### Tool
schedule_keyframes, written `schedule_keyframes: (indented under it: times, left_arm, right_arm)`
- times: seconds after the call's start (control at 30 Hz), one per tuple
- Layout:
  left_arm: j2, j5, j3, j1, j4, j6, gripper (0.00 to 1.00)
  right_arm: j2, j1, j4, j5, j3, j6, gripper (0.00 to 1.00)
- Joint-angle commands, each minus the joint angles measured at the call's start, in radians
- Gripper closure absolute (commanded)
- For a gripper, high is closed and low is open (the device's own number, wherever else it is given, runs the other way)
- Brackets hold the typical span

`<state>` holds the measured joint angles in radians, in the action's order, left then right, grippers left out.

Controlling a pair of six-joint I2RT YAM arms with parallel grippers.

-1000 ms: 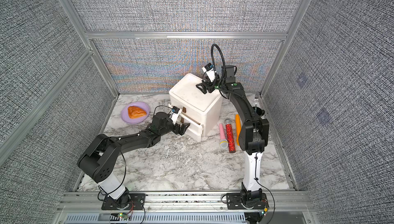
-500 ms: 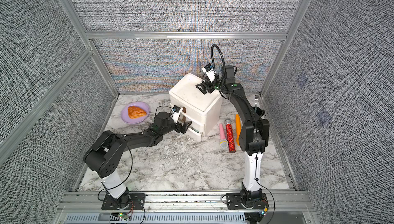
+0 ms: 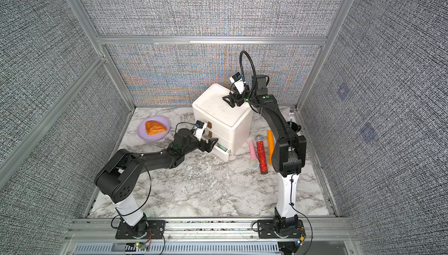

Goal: Take the microphone out of the drawer
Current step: Close the drawer of the storage box, then open the drawer in the storage box.

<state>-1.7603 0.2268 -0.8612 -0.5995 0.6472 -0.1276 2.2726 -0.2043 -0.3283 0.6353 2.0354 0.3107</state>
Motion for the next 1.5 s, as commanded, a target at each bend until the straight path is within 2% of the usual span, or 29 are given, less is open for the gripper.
schedule_keyframes:
  times: [0.0, 0.4, 0.7, 0.8, 0.87, 0.93, 1.2, 1.33, 1.47]
  left_arm:
    - [0.015, -0.019, 0.007, 0.0, -0.007, 0.007, 0.0]
    - [-0.07, 0.008, -0.089, 0.0, 0.003, -0.016, 0.0]
    - [0.017, -0.063, 0.001, 0.0, -0.051, -0.021, 0.0]
    - [0.07, -0.112, 0.028, 0.0, -0.111, -0.034, 0.0]
    - [0.101, -0.189, 0.006, 0.0, -0.232, -0.1, 0.0]
    - [0.112, -0.226, -0.022, 0.001, -0.339, -0.111, 0.0]
    - [0.148, -0.199, 0.054, 0.001, -0.338, -0.087, 0.0]
    - [0.125, -0.194, 0.069, 0.001, -0.336, -0.075, 0.01]
    - [0.078, -0.177, 0.059, 0.001, -0.316, -0.07, 0.06]
  right_arm:
    - [0.048, -0.01, -0.444, -0.017, -0.04, -0.074, 0.05]
    - [0.033, -0.01, -0.439, -0.024, -0.057, -0.069, 0.04]
    - [0.038, -0.009, -0.437, -0.025, -0.056, -0.071, 0.04]
    - [0.043, -0.007, -0.437, -0.024, -0.05, -0.073, 0.04]
    - [0.045, -0.007, -0.439, -0.022, -0.048, -0.074, 0.04]
    - [0.043, -0.007, -0.439, -0.022, -0.049, -0.073, 0.05]
    - [0.036, -0.004, -0.433, -0.023, -0.06, -0.071, 0.05]
    - [0.036, -0.005, -0.433, -0.022, -0.059, -0.07, 0.05]
    - [0.033, -0.004, -0.433, -0.02, -0.061, -0.07, 0.04]
